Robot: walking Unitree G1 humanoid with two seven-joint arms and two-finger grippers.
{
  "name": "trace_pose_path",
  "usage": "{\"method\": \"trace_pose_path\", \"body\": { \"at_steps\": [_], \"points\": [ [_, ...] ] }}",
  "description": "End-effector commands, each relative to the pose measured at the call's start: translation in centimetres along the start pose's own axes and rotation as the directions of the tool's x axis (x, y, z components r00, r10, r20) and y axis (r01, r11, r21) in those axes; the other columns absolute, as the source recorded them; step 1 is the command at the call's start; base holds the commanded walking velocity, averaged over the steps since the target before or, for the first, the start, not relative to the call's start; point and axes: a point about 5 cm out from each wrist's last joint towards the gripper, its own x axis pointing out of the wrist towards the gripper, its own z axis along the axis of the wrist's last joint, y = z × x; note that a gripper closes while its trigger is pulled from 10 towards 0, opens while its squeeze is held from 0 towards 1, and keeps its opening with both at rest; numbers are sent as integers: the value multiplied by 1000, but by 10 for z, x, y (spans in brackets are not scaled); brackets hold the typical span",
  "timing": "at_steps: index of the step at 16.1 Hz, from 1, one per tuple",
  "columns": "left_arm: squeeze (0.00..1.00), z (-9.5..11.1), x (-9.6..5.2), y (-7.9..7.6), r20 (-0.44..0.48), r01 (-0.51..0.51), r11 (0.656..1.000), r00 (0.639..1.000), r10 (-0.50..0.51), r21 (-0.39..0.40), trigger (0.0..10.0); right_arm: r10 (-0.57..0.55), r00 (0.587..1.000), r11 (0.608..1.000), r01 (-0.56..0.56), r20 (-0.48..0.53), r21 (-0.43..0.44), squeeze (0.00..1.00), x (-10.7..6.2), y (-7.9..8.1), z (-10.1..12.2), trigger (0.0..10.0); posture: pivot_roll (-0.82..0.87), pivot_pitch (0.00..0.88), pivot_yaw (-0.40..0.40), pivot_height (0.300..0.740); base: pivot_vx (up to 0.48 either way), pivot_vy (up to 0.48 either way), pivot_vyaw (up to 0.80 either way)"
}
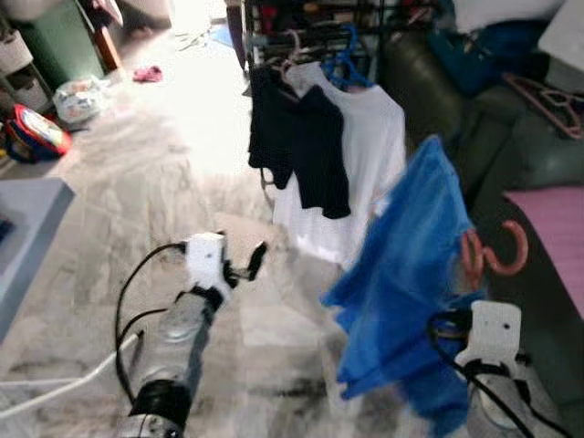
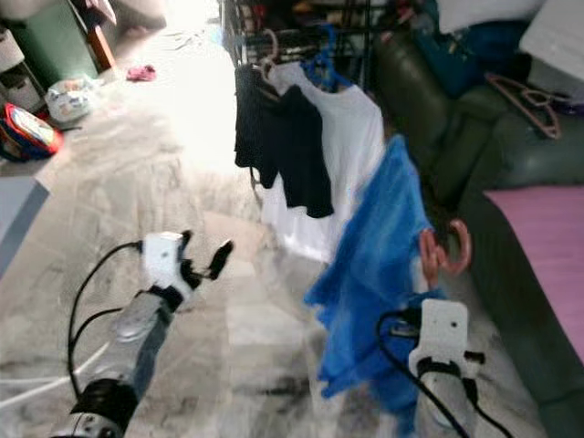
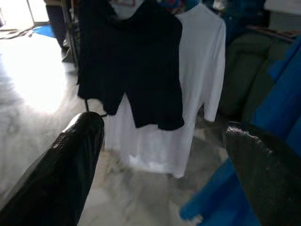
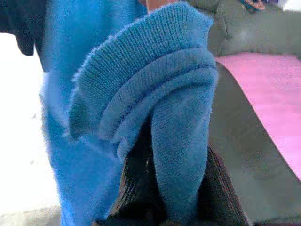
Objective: Hang hanger
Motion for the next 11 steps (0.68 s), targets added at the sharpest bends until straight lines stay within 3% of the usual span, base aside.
{"method": "trace_pose_path", "body": {
  "at_steps": [1,8,11],
  "points": [
    [0,-6,-8,12,-26,-32,1000,999,32,-1,10000,31,999,999,-32,41,13,0,2,11,9,10000,-129,98,64,740,352,0,0],
    [0,-3,-2,4,-10,-6,1000,1000,6,-12,10000,11,999,1000,-11,46,3,0,1,8,10,10000,-139,142,64,740,354,0,0],
    [0,1,3,2,4,-3,1000,1000,3,-13,10000,2,998,1000,-2,56,-6,0,2,6,13,10000,-140,169,62,740,355,0,-746]
  ]
}}
